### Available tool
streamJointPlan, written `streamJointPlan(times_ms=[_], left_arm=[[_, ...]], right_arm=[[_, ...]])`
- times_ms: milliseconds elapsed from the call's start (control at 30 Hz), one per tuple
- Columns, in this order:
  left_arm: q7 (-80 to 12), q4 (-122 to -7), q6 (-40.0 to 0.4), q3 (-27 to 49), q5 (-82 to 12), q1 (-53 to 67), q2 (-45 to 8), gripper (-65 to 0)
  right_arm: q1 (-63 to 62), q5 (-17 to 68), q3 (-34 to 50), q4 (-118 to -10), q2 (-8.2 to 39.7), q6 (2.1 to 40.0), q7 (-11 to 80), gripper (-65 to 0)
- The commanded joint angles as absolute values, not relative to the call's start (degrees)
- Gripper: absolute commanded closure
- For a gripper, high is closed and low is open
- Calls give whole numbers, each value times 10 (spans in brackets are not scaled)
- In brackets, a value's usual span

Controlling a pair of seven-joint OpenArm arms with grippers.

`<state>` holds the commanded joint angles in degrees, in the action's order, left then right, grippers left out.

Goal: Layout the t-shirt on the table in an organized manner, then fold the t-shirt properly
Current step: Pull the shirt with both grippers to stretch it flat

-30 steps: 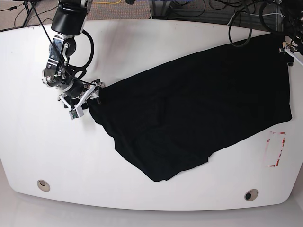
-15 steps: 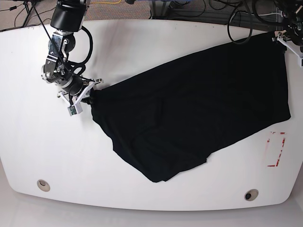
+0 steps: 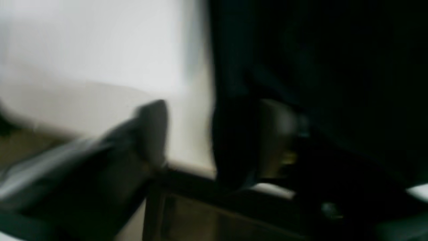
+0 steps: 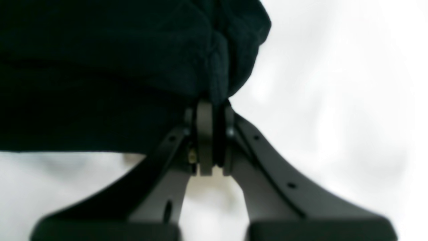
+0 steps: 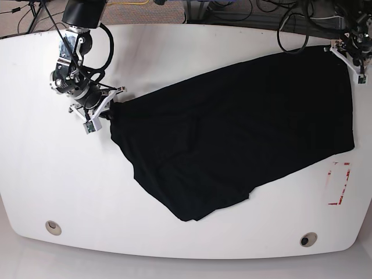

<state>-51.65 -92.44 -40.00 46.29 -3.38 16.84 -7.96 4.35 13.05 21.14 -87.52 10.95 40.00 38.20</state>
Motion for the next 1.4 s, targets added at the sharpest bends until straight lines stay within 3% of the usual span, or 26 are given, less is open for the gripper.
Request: streamJointPlan(times_ms=[67,167,667,1067,1400], left_arm=[[-516,-918,-400,436,-33,160,-81,-111],[-516,-917,-400,414,-29,146,-83,-60],[-517,-923,-400,344,-29,121,-135,-53],[-518,-956,-400,346,-33,175,-172,-53],[-518,-990,-400,345,-33,208,-173,-75]], right_arm=[[65,131,240,-890,109,400,382,-19],[90,131,267,-905,107,400,382,-19],[254,155,356,-987,86,400,382,-19],[322,187,358,-1033,85,400,400,-19],[340,187,358,-1047,85,400,402,-21]])
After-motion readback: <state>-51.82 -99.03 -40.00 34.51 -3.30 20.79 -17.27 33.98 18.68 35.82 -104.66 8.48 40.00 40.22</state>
